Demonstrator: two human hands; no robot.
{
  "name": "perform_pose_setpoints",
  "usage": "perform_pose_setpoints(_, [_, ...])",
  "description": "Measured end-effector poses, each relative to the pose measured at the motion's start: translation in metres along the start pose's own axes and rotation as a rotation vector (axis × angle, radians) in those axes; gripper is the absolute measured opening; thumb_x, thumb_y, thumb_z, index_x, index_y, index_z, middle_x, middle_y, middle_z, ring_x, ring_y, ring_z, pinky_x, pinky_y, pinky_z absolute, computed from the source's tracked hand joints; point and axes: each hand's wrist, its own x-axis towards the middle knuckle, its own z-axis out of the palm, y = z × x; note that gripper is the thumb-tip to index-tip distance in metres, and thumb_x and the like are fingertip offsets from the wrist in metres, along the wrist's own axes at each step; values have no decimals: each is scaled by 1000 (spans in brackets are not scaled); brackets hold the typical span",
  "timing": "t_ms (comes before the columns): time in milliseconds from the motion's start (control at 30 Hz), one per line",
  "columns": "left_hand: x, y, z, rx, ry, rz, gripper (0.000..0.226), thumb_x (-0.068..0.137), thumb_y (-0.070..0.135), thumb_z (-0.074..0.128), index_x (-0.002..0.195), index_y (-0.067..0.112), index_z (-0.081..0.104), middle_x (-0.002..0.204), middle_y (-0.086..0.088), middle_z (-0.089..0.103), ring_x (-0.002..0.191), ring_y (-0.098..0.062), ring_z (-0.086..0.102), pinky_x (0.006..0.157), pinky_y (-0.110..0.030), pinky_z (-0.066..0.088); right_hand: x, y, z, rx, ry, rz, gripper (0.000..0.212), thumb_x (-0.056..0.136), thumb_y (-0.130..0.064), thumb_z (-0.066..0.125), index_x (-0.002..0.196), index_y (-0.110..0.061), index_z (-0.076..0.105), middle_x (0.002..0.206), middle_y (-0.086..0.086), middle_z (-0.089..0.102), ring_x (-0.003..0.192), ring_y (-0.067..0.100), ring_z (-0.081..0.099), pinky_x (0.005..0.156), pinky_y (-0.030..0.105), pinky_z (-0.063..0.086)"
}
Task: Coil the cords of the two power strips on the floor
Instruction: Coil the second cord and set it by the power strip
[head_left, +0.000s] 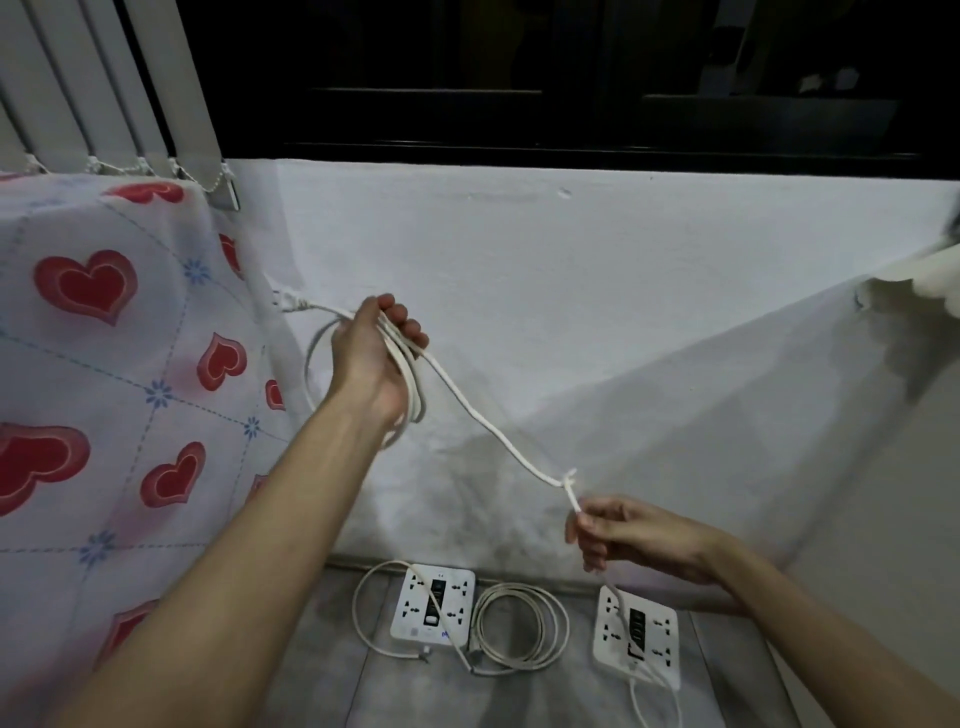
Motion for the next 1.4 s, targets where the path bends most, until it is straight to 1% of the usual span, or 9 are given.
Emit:
perform_pose_setpoints(200, [24, 28, 9, 60, -67, 29, 31, 99, 18, 35, 72, 15, 49, 48, 5, 51, 41, -10, 46, 45, -20, 39, 7, 18, -4, -248, -8, 35, 24, 96, -28, 48, 85, -14, 64, 77, 0, 59, 76, 14, 53, 76, 23, 45])
perform_pose_setpoints(433, [-48, -20, -17, 559, -217, 145, 29, 98, 13, 42, 72, 8, 54, 44, -2, 55, 38, -16, 48, 41, -24, 42, 20, 30, -24, -412, 466, -10, 31, 99, -22, 45, 77, -12, 64, 61, -1, 56, 52, 13, 47, 50, 23, 40])
perform_pose_setpoints(533, [-92, -74, -45, 688, -298, 10, 29, 100, 17, 43, 80, 2, 57, 54, -8, 65, 46, -21, 59, 49, -29, 52, 28, 27, -17, -450, 586, -43, 32, 98, -24, 46, 74, -13, 63, 59, -1, 57, 49, 12, 47, 47, 22, 40])
perform_pose_setpoints(700, [-123, -176, -73, 455, -30, -321, 28, 101, 18, 41, 87, -2, 56, 86, -26, 73, 77, -29, 75, 63, -27, 59, 29, 23, 6, -805, 492, -38, 28, 97, -28, 47, 70, -24, 53, 60, -5, 59, 46, 5, 50, 53, 20, 42])
perform_pose_setpoints(800, [-125, -211, -76, 260, 162, -412, 27, 98, 15, 47, 87, -3, 63, 88, -24, 74, 89, -36, 72, 67, -32, 59, 29, 24, 13, -1107, 353, -3, 23, 97, -29, 45, 87, -14, 58, 86, 7, 65, 72, 18, 63, 70, 29, 48])
perform_pose_setpoints(1000, [-121, -237, -66, 104, 284, -491, 25, 95, 22, 53, 100, 1, 66, 81, -19, 72, 64, -28, 69, 70, -39, 58, 14, 13, 22, -1477, 131, 204, 43, 100, -24, 38, 142, -16, 35, 121, 20, 49, 107, 38, 57, 85, 42, 42])
perform_pose_setpoints(1167, [-108, -251, -60, -46, 262, -596, 23, 96, 29, 52, 102, 11, 65, 74, -6, 71, 63, -20, 65, 65, -33, 54, 8, 22, 32, -1514, 152, 301, 53, 101, -11, 27, 150, -5, 7, 132, 23, 47, 114, 43, 56, 88, 50, 45])
perform_pose_setpoints(1300, [-100, -256, -53, 72, 153, -577, 35, 97, 27, 48, 111, 0, 66, 98, -10, 73, 84, -25, 69, 77, -38, 56, 3, 22, 9, -1374, 191, 240, 37, 99, -15, 33, 132, -4, 46, 121, 21, 59, 108, 37, 60, 84, 40, 45])
perform_pose_setpoints(1400, [-103, -259, -48, 167, 92, -523, 42, 96, 36, 48, 102, -1, 68, 92, -16, 73, 76, -31, 65, 79, -45, 51, -3, 23, -14, -1057, 450, 88, 32, 100, -32, 35, 107, -17, 63, 107, 3, 70, 101, 22, 64, 81, 28, 43])
